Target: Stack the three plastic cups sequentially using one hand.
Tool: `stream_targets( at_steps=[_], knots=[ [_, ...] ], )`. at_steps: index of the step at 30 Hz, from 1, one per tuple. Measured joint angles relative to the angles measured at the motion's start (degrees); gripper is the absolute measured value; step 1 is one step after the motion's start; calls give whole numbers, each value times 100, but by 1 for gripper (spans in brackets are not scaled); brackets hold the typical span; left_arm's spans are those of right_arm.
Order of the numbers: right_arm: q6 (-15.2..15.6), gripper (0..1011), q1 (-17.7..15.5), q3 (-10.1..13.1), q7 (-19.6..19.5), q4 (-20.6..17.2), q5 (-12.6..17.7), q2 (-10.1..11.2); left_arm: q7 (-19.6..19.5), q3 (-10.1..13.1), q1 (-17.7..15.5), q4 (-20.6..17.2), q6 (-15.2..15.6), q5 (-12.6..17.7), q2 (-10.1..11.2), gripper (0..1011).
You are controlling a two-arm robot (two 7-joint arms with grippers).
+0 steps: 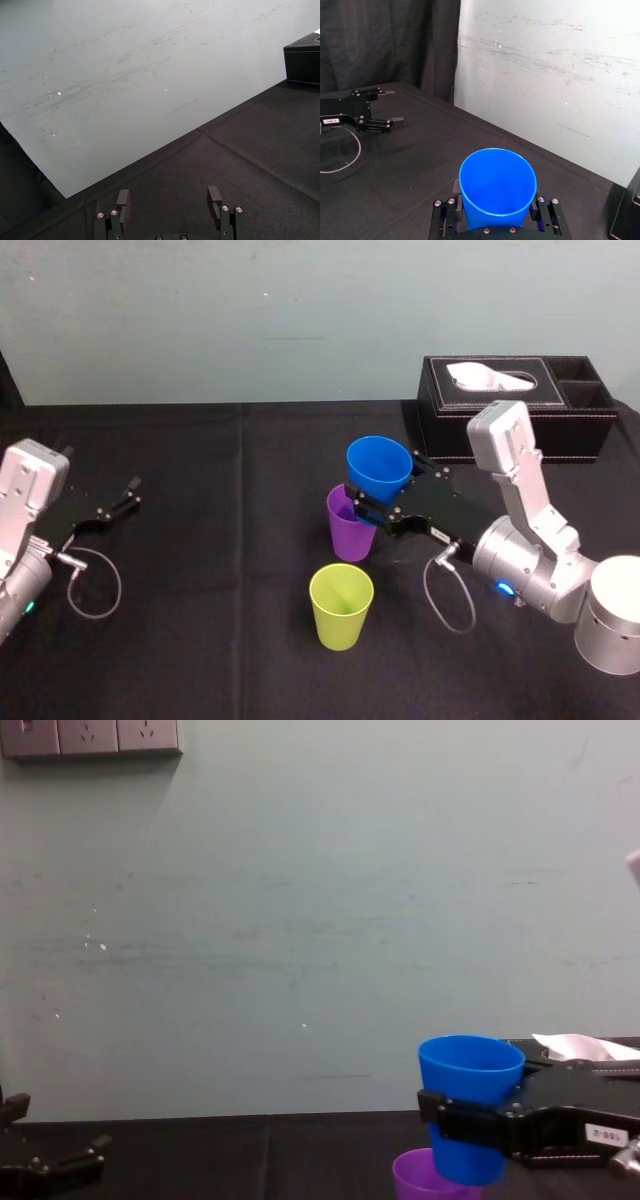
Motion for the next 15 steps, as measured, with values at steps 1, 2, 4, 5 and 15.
stream_targets(
  at_steps=[1, 2, 4, 5, 15],
  knots=[
    [7, 732, 19, -12, 3, 16, -7, -13, 0, 0, 0, 0, 0, 0, 0, 1010],
    [20, 732, 54, -37, 8, 52, -21, -34, 0, 0, 0, 0, 0, 0, 0, 1010],
    [36, 732, 108, -72, 15, 111, -43, -61, 0, 0, 0, 0, 0, 0, 0, 1010],
    [36, 732, 108, -72, 15, 111, -43, -61, 0, 0, 0, 0, 0, 0, 0, 1010],
    [50, 732, 272, -171, 49, 321, -121, -155, 0, 0, 0, 0, 0, 0, 0, 1010]
  ],
)
